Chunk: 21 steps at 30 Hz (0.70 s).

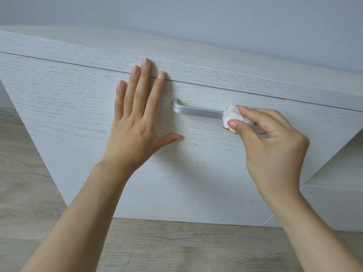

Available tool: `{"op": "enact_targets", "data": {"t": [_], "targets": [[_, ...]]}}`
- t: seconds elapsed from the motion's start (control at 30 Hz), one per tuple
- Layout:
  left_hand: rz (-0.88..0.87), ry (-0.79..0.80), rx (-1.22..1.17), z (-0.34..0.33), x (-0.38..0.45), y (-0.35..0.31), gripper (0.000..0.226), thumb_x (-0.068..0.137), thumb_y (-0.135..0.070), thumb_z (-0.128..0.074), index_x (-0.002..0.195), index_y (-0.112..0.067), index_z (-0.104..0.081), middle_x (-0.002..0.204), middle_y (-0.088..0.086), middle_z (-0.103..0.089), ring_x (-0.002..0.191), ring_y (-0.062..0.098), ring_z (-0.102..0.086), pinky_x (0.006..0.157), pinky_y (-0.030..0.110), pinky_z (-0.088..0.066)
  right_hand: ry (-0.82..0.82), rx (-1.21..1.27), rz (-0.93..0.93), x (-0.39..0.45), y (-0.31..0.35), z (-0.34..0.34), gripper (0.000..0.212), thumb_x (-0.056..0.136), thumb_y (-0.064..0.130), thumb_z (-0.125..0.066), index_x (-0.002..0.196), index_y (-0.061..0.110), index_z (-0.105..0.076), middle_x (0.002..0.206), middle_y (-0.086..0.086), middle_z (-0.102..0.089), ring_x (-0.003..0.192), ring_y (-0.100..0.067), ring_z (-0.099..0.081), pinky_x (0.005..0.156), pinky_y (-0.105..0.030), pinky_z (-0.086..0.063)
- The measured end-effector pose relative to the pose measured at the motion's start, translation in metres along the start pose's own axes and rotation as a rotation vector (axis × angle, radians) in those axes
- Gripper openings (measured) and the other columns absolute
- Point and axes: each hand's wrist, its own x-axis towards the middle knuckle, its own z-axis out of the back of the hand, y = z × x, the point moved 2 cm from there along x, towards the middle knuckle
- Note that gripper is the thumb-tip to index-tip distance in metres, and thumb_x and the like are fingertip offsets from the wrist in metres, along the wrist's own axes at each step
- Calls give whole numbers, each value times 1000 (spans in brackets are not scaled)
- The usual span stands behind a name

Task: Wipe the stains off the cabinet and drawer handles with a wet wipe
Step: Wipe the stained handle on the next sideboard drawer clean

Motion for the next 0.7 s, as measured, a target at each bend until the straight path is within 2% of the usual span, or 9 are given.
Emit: {"op": "enact_targets", "data": {"t": [0.1,0.17,0.23,0.33,0.4,0.47,0.57,0.7], "targets": [[0,-4,2,0,0,0,119,62,-57,-79,149,-5,-14,153,25,-15,142,33,-2,117,37,5,-31,6,1,-2,1,-1,27,79,14,-71,103,26,-67,90,21,-62,80,13,-55,76,-6,-40],[-1,-8,6,-1,0,0,120,62,-58,-79,149,-6,-15,153,25,-15,142,33,-2,117,37,5,-58,-7,31,-4,1,-1,35,80,15,-71,111,30,-61,92,11,-67,81,0,-59,77,-17,-45],[-3,-9,10,-1,0,0,120,61,-57,-80,148,-5,-15,153,26,-16,142,33,-3,117,37,4,-62,-52,124,-4,1,0,39,83,8,-68,116,26,-59,90,3,-64,80,-12,-59,76,-23,-47],[-3,-9,5,-1,0,1,120,61,-57,-79,148,-5,-16,153,26,-15,142,34,-3,117,37,5,-44,-82,254,-3,0,0,38,84,-7,-64,114,17,-60,95,-7,-55,77,-8,-55,71,-17,-46],[-3,-6,3,0,0,1,119,62,-57,-79,148,-5,-15,153,26,-15,142,34,-3,117,36,6,-14,-57,277,-4,-1,-1,26,86,-7,-63,104,10,-68,97,-16,-54,71,-7,-57,68,-14,-44],[-4,-6,3,0,0,1,119,62,-58,-78,148,-5,-15,153,26,-15,142,33,-2,117,36,6,7,-37,240,-5,-2,-2,18,87,-2,-62,100,6,-71,97,-11,-51,77,4,-56,70,-9,-43],[-5,-7,1,0,0,0,119,62,-59,-77,148,-5,-15,153,28,-15,142,34,-2,117,36,7,13,-55,157,-4,-4,0,19,85,4,-65,103,7,-70,96,-3,-53,84,18,-50,77,-4,-39],[-2,-2,-1,0,0,0,120,62,-59,-78,149,-6,-14,153,27,-15,142,33,-1,117,35,7,60,-71,83,-2,-3,3,23,82,10,-68,105,12,-70,96,1,-56,82,9,-54,79,-3,-37]]}}
